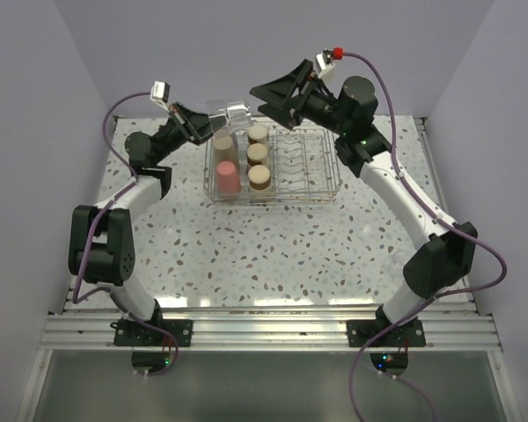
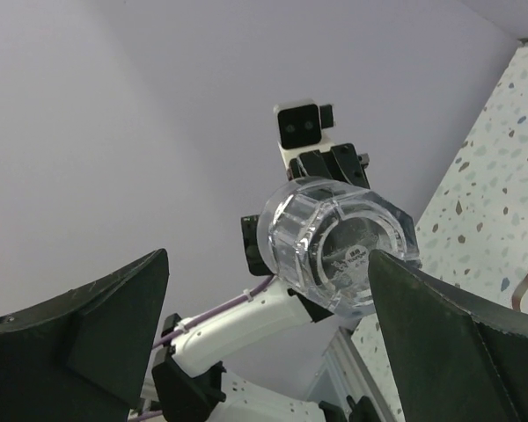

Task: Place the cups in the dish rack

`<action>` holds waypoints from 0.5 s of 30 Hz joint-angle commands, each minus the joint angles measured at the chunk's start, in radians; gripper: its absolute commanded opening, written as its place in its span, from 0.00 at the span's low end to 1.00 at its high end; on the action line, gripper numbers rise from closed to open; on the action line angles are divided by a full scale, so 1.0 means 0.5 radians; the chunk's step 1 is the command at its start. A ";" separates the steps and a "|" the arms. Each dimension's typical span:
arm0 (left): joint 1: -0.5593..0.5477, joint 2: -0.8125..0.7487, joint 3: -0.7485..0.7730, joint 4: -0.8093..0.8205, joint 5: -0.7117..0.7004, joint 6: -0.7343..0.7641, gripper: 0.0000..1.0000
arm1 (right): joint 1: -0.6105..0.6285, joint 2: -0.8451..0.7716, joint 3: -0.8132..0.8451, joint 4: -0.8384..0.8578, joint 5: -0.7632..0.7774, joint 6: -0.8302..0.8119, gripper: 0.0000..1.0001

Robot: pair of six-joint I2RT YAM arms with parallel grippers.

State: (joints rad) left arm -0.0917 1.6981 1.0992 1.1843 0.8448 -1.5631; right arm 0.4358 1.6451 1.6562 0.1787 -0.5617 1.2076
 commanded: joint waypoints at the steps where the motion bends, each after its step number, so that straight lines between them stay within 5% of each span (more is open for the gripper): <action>1: 0.006 -0.043 0.075 0.298 0.035 -0.074 0.00 | 0.073 0.023 0.062 -0.130 0.071 -0.139 0.98; 15: -0.117 0.079 -0.023 0.769 -0.189 -0.281 0.00 | 0.113 0.180 0.179 -0.302 0.043 -0.277 0.98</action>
State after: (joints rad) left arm -0.1249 1.7157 1.0752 1.2655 0.8070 -1.6287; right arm 0.4877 1.7164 1.6966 0.0555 -0.5377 1.0969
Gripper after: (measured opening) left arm 0.068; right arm 0.983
